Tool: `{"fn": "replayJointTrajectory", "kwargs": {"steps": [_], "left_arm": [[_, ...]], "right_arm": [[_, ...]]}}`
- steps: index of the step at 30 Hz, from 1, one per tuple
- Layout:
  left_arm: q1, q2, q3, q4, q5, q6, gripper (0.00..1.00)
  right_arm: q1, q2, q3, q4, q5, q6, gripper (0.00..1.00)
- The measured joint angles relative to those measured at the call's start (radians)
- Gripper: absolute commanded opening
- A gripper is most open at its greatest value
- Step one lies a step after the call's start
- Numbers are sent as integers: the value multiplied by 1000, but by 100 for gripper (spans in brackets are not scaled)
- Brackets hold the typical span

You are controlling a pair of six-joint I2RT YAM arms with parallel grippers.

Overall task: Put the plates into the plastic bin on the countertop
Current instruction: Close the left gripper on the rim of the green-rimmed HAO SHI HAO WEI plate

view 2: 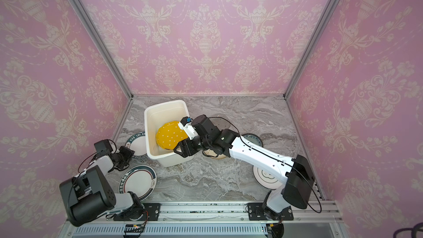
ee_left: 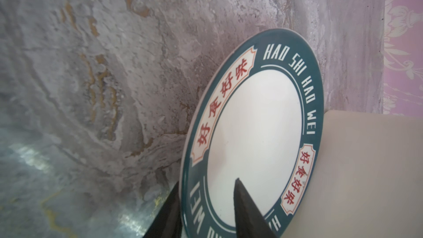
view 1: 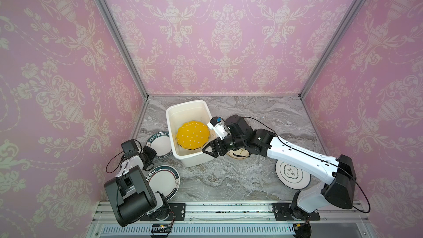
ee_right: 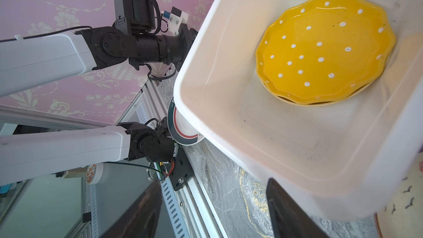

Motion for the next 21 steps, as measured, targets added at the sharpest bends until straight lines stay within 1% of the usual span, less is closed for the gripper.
{"fn": "replayJointTrajectory", "kwargs": {"steps": [3,13,21], "left_arm": [[0,-15,-19,38,17,-18,26],[0,-26,-44,95,34,-81,12],[0,-41,-43,146,46,-140,5]], "right_arm": [[0,2,0,0,0,0,73],[0,12,0,-7,0,3,72],[0,12,2,-15,0,3,72]]}}
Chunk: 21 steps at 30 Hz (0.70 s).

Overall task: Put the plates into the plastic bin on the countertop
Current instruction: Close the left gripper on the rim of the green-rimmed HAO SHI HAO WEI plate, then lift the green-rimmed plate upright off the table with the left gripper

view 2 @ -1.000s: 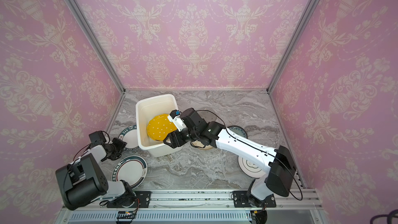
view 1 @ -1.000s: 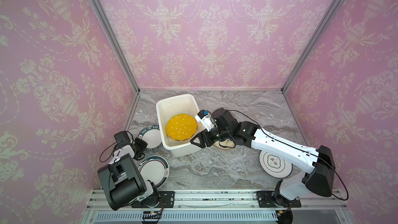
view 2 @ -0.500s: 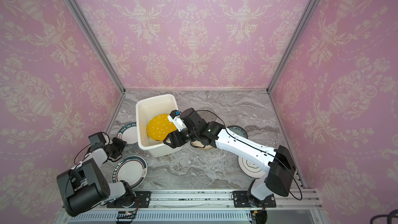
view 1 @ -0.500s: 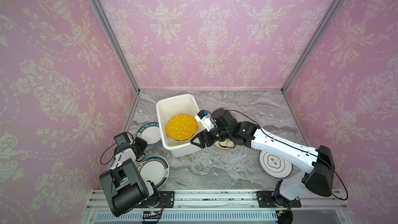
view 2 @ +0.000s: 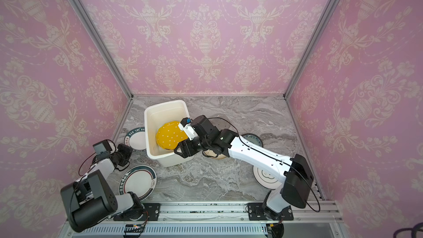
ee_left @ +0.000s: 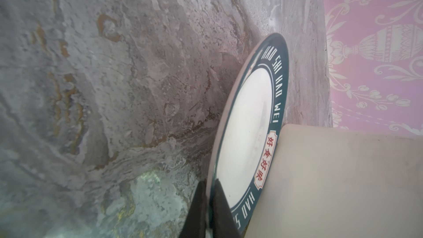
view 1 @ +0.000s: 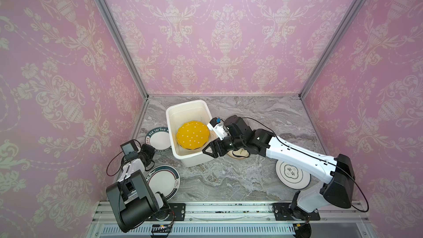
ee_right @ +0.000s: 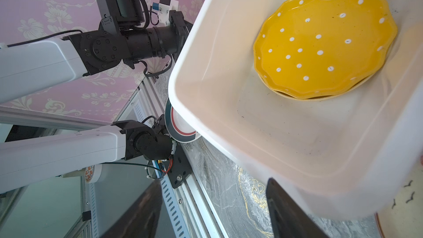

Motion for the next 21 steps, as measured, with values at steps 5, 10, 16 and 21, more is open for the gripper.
{"fn": "replayJointTrajectory", "kwargs": {"steps": [5,10,16,21], "left_arm": [[0,-1,0,1,0,-31,1],[0,-35,2,-7,-16,-74,1],[0,-127,7,-14,-82,-158,0],[0,-164,31,-38,-124,-207,0]], "right_arm": [[0,0,0,0,0,4,72],[0,0,0,-2,0,8,72],[0,-1,10,-19,7,8,72],[0,-10,10,-15,8,27,72]]}}
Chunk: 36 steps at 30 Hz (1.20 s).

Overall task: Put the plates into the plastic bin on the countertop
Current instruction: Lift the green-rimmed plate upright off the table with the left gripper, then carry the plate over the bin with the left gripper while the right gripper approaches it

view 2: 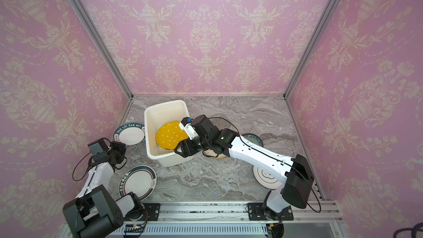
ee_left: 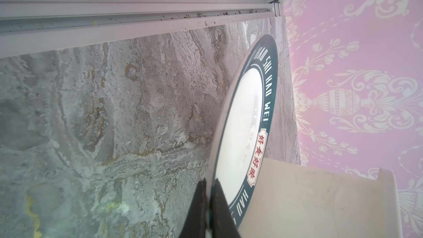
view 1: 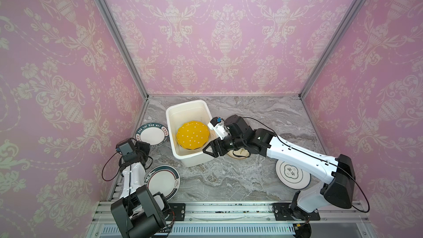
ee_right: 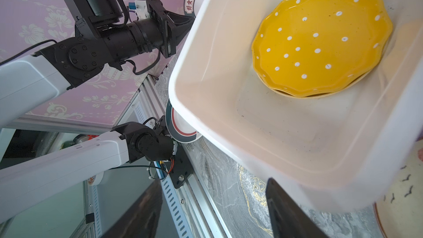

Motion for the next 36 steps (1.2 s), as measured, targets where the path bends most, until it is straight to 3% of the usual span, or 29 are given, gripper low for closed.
{"fn": "replayJointTrajectory", "kwargs": {"steps": [8,19,30,36], "left_arm": [[-2,-58,124,-69,-85,-51,0],[-19,10,382,-56,-101,-121,0],[-225,22,478,0,0,-185,0],[-373,35,534,-9,122,-185,0]], "right_arm": [[0,-44,-66,72,0,74,71],[0,-149,-151,128,19,102,72],[-38,-200,-187,193,52,133,73],[-161,-253,-177,253,42,230,74]]}}
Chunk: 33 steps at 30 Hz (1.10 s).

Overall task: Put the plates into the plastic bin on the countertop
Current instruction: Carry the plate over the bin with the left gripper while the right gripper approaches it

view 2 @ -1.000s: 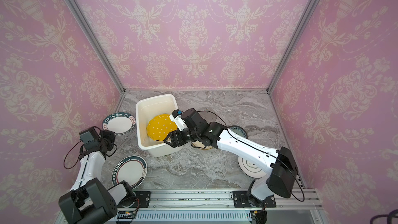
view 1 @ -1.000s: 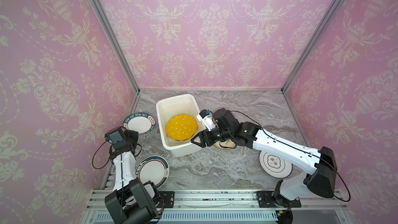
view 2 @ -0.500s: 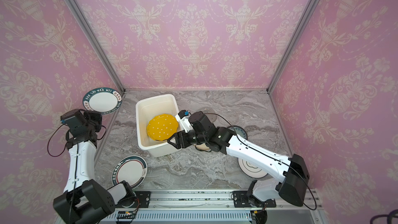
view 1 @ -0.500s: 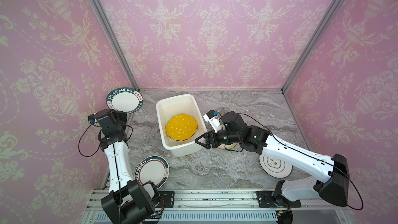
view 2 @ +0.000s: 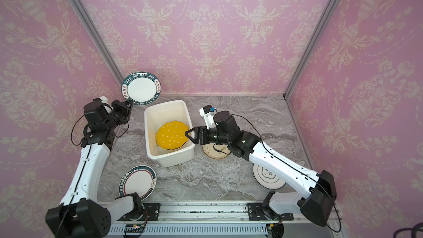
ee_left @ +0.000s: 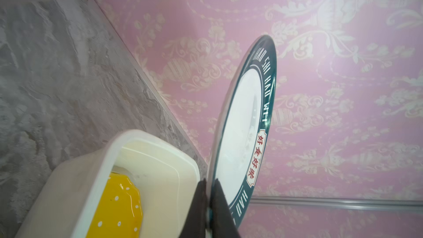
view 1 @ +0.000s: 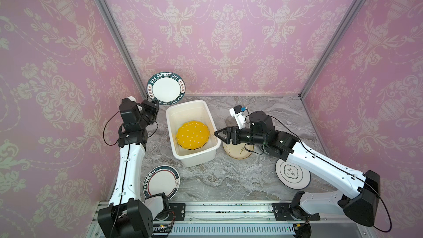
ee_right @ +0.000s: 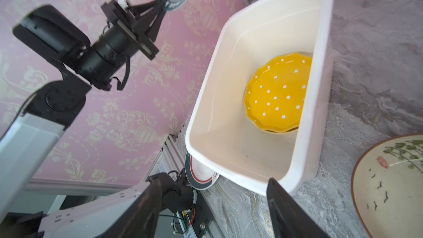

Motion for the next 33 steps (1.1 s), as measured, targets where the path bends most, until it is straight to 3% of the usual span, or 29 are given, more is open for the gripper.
{"fn": "replayJointTrajectory", "kwargs": {"steps": [9,17,23,33], "left_arm": [[-88,-45,0,-110,217,0,0],[-198,-118,0,-203,365,16,0],[-259,-168,-3,-328,418,77,0],[-384,-177,-3,-403,451,121,0]], "right_arm": [[-210,-140,39,-60,-32,4,75],[-420,-136,134,-226,-180,-3,74],[-439,-83,245,-309,-304,-43,70],[-371,-37,166,-289,-375,10,55]]}}
